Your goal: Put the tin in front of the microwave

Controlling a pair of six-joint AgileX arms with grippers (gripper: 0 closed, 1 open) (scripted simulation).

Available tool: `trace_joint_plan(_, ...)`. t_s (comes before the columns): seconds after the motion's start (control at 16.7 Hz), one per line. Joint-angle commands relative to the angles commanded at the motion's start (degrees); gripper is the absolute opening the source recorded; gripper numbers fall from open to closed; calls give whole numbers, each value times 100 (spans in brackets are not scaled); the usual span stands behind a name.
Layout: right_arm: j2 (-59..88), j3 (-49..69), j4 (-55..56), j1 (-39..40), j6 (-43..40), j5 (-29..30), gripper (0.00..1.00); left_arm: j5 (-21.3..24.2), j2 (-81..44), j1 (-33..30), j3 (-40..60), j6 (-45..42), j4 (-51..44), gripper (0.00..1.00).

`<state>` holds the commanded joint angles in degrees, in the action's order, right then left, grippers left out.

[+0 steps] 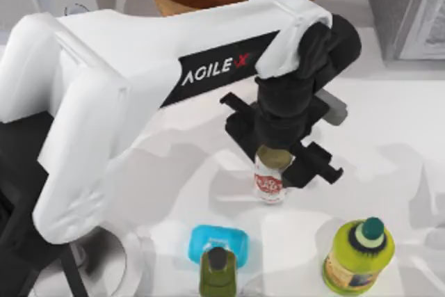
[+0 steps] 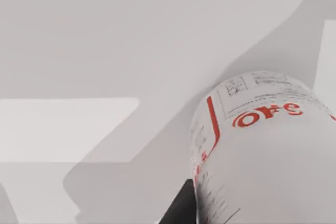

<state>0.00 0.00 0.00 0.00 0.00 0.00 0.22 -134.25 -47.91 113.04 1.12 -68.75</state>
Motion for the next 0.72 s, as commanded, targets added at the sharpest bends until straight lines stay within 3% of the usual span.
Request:
trace_joint_plan(0.24, 0, 0, 0, 0, 0, 0, 100, 0, 0, 0, 0, 0, 0, 2)
trace_joint_plan(0.72, 0, 0, 0, 0, 0, 0, 100, 0, 0, 0, 0, 0, 0, 0)
